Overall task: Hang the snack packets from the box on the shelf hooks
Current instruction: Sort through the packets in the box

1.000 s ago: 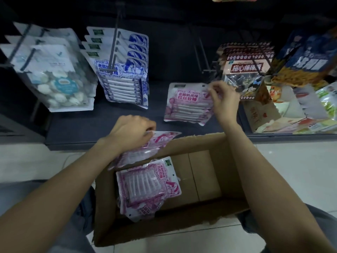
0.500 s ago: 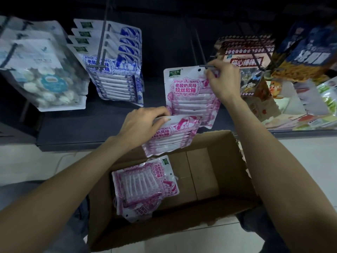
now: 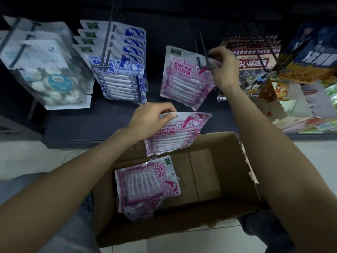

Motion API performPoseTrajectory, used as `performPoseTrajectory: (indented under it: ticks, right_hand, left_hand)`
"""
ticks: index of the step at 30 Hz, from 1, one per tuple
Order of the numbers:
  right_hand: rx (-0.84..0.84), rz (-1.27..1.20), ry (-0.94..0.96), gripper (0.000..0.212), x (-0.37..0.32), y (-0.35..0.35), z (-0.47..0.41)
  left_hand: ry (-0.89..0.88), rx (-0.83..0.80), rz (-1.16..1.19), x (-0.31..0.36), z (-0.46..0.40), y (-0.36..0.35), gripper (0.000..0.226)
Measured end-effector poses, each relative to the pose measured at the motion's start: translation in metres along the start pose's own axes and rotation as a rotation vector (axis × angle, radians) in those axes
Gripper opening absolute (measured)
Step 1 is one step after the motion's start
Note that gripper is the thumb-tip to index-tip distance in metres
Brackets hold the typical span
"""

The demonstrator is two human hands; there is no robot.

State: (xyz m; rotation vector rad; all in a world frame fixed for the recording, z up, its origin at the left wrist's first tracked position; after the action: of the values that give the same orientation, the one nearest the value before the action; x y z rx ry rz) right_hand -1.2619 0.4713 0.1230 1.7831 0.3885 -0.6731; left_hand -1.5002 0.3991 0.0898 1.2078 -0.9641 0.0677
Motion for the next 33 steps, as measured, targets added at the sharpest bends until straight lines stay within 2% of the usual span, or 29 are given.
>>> performPoseTrajectory:
  ticks: [3, 4, 7, 9, 12, 16, 18, 21, 29, 33]
  right_hand:
    - [0.083, -0.050, 0.060, 0.029, 0.002, 0.016, 0.044]
    - [0.055, -0.132, 0.059, 0.026, 0.004, 0.019, 0.064]
    - [-0.257, -0.496, -0.080, 0.028, 0.000, 0.017, 0.120]
    - [-0.319, -0.619, -0.192, 0.026, 0.003, 0.010, 0.136]
    - [-0.210, -0.684, -0.284, 0.013, 0.002, 0.011, 0.132]
    - [-0.168, -0.745, -0.394, 0.010, -0.005, 0.018, 0.104]
    - [-0.158, -0.800, -0.446, 0.007, -0.009, 0.018, 0.091]
    - [-0.104, -0.889, -0.497, 0.007, -0.009, 0.015, 0.077]
    - [-0.031, -0.910, -0.548, 0.005, 0.005, 0.001, 0.074]
    - [0.002, -0.835, -0.544, 0.005, 0.011, -0.002, 0.061]
  left_hand:
    - [0.008, 0.015, 0.084, 0.003, -0.008, 0.003, 0.014]
    - [0.014, 0.008, 0.117, 0.004, -0.011, 0.004, 0.013]
    - [-0.003, -0.042, 0.202, 0.010, -0.023, 0.007, 0.008]
    - [-0.032, -0.042, 0.277, 0.018, -0.034, 0.009, 0.006]
    - [0.027, 0.003, 0.338, 0.030, -0.053, 0.013, 0.009]
    - [0.146, 0.051, 0.331, 0.041, -0.077, 0.031, 0.009]
    - [0.150, 0.120, 0.258, 0.044, -0.085, 0.045, 0.004]
    - [0.133, 0.243, 0.182, 0.042, -0.094, 0.057, 0.012]
    - [0.131, 0.265, 0.150, 0.033, -0.108, 0.042, 0.011]
    - [0.120, 0.350, 0.138, 0.028, -0.111, 0.036, 0.012]
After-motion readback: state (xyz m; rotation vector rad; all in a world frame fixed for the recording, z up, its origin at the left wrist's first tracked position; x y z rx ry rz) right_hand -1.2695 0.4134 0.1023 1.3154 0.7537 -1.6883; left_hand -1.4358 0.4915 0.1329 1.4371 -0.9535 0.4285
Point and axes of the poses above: each hand's wrist, its own z-axis away from the middle knuckle, its own y-axis out of the back of the hand, x = y × z, the point moved 2 cm from there along -z, towards the middle knuckle, and after that the axes turned 5 degrees about -x, right-handed, at the moved point
